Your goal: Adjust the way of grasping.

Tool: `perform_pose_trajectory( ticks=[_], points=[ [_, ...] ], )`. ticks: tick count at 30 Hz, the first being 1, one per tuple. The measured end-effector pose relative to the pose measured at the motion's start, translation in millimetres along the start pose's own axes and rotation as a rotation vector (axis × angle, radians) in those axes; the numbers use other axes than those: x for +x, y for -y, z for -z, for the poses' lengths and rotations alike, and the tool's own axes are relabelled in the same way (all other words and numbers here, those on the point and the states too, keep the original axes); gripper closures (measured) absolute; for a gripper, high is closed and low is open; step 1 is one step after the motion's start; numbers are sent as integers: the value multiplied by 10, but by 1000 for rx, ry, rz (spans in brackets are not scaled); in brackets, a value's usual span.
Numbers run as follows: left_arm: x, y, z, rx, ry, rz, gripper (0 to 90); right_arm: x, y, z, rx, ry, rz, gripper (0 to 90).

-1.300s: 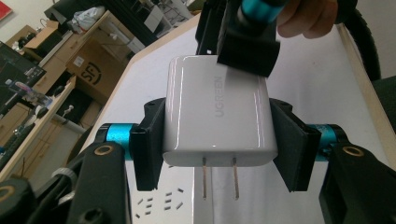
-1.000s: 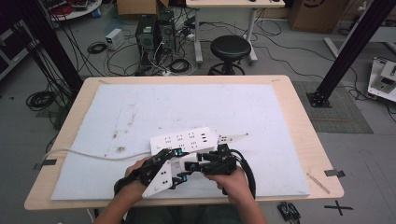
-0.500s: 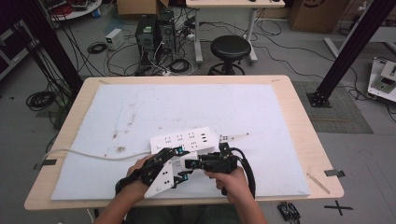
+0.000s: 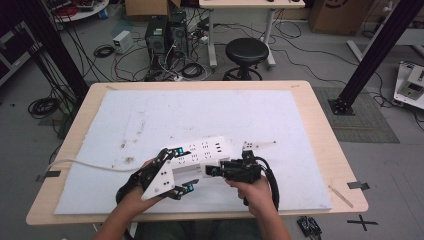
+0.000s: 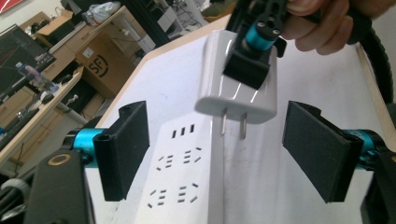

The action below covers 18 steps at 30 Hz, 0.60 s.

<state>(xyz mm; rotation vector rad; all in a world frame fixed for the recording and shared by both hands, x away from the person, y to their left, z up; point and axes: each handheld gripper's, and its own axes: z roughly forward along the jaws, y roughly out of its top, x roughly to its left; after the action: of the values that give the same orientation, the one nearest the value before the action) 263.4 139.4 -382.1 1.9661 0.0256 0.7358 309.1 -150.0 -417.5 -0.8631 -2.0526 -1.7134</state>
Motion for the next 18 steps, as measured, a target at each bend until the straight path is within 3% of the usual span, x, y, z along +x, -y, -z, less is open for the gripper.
perform_pose_trajectory(
  ticks=[6,11,13,18],
  points=[
    [145,69,139,6,-48,112,197,10,-31,101,-23,31,17,632],
    [264,126,306,21,-115,145,196,-2,-49,160,-34,52,19,633],
    [307,175,375,16,-140,178,196,-9,-55,163,-34,59,20,632],
    [419,251,483,39,-181,207,197,-41,-75,151,-37,63,17,632]
  ],
)
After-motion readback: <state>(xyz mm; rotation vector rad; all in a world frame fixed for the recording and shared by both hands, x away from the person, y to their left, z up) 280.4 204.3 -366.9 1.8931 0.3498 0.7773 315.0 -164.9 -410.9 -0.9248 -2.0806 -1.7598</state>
